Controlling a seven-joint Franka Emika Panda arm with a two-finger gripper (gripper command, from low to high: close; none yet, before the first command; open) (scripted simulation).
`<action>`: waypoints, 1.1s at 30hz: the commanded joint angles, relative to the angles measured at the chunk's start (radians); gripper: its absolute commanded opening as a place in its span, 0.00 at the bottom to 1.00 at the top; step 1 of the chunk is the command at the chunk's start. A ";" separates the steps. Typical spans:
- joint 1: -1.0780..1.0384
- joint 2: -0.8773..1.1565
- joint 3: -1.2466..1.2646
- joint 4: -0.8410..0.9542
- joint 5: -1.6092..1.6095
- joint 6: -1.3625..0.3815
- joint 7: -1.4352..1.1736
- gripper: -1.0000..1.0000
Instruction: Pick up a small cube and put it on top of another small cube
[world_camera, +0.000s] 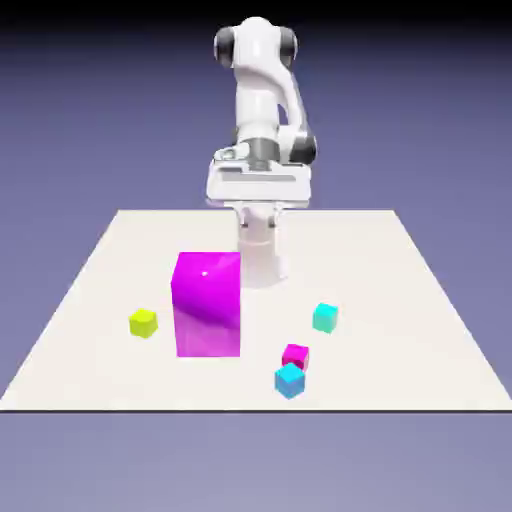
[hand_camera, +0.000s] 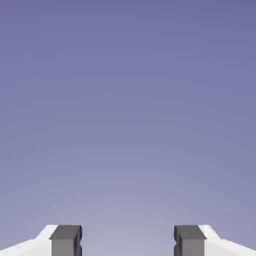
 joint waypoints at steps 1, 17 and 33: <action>0.001 0.036 -0.002 0.024 0.018 -0.030 0.021 0.50; 0.024 0.616 -0.026 0.413 0.301 -0.511 0.361 0.50; 0.048 1.087 -0.002 0.631 0.537 -0.662 0.513 0.00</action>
